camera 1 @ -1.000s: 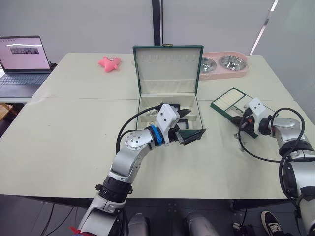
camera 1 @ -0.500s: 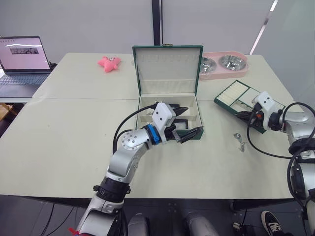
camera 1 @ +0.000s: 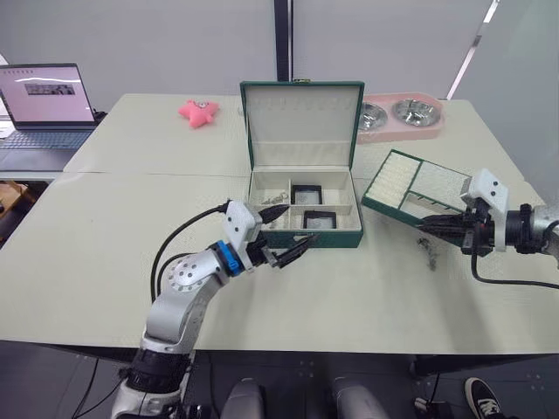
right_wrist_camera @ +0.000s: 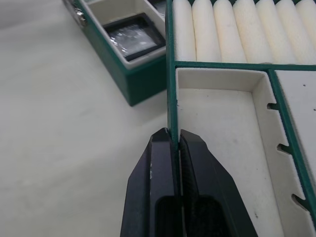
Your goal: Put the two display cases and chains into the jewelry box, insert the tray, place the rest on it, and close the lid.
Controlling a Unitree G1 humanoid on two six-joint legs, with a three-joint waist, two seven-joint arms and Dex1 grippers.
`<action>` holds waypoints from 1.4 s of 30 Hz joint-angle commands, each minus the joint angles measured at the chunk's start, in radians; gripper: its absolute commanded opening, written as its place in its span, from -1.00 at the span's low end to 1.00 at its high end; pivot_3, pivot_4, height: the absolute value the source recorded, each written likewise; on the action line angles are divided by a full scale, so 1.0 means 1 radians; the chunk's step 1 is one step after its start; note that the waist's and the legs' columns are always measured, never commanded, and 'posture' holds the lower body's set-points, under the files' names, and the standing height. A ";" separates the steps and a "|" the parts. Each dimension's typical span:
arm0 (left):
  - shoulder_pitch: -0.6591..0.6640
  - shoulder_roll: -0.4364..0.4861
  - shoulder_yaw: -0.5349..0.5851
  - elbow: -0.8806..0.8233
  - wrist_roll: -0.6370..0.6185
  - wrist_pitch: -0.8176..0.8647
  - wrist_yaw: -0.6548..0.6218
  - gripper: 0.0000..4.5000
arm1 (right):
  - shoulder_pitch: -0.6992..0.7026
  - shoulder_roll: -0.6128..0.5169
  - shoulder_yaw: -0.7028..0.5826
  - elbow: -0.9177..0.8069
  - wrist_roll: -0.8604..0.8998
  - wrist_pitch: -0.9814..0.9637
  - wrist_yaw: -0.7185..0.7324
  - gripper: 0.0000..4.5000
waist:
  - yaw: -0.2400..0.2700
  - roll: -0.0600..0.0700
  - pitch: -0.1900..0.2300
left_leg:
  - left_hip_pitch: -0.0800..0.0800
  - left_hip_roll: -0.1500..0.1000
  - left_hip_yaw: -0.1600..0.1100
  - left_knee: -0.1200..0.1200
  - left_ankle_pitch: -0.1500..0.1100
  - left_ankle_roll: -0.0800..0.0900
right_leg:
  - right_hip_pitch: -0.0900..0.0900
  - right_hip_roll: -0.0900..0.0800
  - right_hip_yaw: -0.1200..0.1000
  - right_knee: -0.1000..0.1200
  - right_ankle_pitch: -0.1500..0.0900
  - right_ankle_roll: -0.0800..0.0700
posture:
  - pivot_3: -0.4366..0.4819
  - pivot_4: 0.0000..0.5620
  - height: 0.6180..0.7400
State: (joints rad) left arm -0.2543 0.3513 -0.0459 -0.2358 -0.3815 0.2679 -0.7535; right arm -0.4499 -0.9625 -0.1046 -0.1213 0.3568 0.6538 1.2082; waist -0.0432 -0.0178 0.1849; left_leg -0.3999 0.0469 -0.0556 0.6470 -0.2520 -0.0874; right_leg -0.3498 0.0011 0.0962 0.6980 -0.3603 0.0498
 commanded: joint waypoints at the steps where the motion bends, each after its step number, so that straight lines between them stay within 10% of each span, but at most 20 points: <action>1: 0.037 0.030 0.066 -0.068 -0.032 -0.008 0.011 1.00 | -0.028 -0.004 -0.027 -0.124 0.074 0.065 -0.026 -0.99 | 0.002 0.000 0.000 | 0.000 0.000 0.000 0.000 0.000 0.000 | 0.000 0.000 0.000 0.000 0.000 0.000 | -0.05 -0.47 1.00; 22: 0.468 0.042 0.289 -0.430 -0.133 0.026 0.214 1.00 | -0.490 0.349 0.475 0.195 -0.163 -0.114 -0.034 -0.99 | -0.002 -0.001 0.001 | -0.001 0.000 0.000 -0.001 0.000 0.000 | -0.002 -0.002 0.000 0.000 0.000 0.000 | -0.05 -0.47 1.00; 42: 0.482 0.042 0.255 -0.440 -0.133 0.037 0.280 1.00 | -0.568 0.509 0.518 0.450 -0.284 -0.302 0.042 -0.99 | -0.013 -0.001 0.001 | -0.001 0.000 0.000 -0.001 0.000 0.000 | -0.002 -0.001 -0.001 0.000 0.000 0.000 | -0.05 -0.47 1.00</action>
State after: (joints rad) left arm 0.2310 0.3878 0.2037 -0.6655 -0.5064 0.3190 -0.4703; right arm -0.9801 -0.4580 0.4269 0.3315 0.0795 0.3782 1.2447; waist -0.0567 -0.0187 0.1855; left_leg -0.4004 0.0471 -0.0561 0.6460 -0.2522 -0.0873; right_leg -0.3521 0.0000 0.0955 0.6980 -0.3602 0.0497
